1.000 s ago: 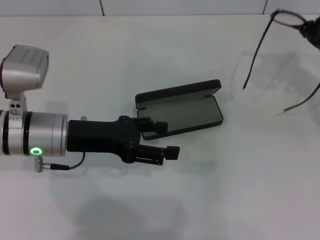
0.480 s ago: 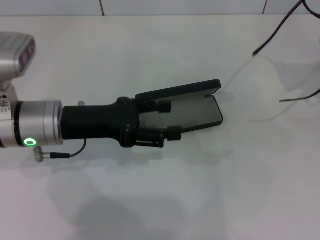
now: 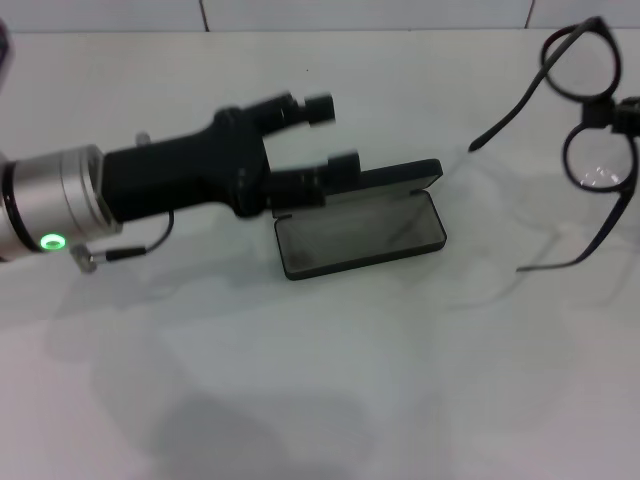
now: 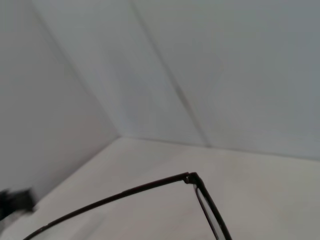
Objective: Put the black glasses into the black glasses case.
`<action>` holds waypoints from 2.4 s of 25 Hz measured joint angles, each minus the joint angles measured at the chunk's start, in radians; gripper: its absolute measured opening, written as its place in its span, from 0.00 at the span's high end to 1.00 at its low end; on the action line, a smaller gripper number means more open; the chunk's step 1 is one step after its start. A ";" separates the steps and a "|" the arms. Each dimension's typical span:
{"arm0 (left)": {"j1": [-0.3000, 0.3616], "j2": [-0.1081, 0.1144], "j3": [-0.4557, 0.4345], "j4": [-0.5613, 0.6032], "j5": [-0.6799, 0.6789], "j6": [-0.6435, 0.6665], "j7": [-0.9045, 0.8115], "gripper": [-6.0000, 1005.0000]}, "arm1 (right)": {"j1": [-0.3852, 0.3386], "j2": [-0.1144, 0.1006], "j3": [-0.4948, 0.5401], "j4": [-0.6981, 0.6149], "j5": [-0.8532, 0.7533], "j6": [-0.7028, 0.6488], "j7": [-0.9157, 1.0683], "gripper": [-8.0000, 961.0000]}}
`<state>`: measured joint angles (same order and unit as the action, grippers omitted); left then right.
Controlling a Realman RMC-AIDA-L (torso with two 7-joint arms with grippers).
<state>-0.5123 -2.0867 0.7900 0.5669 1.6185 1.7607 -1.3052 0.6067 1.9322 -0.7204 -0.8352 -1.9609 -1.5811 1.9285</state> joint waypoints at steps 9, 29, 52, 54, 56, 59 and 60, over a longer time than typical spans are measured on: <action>0.002 0.001 -0.001 -0.055 -0.154 -0.083 0.154 0.13 | 0.045 0.003 -0.004 0.073 -0.001 -0.062 -0.001 0.89; -0.098 -0.007 0.009 -0.270 -0.255 -0.015 0.494 0.88 | 0.150 0.028 -0.048 0.214 -0.010 -0.066 0.004 0.88; -0.170 -0.016 0.112 -0.351 -0.255 -0.016 0.551 0.98 | 0.183 0.067 -0.048 0.230 -0.009 -0.063 0.006 0.88; -0.174 -0.016 0.122 -0.351 -0.257 -0.018 0.551 0.98 | 0.186 0.068 -0.048 0.232 -0.009 -0.063 0.006 0.88; -0.178 -0.016 0.124 -0.352 -0.257 -0.024 0.551 0.98 | 0.189 0.069 -0.048 0.239 -0.005 -0.063 0.006 0.88; -0.182 -0.017 0.126 -0.352 -0.255 -0.036 0.551 0.98 | 0.192 0.070 -0.048 0.242 -0.002 -0.063 0.006 0.88; -0.182 -0.017 0.127 -0.352 -0.255 -0.038 0.552 0.98 | 0.195 0.070 -0.048 0.242 -0.001 -0.063 0.006 0.88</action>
<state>-0.6947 -2.1040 0.9168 0.2146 1.3634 1.7223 -0.7537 0.8013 2.0022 -0.7685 -0.5935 -1.9623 -1.6443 1.9343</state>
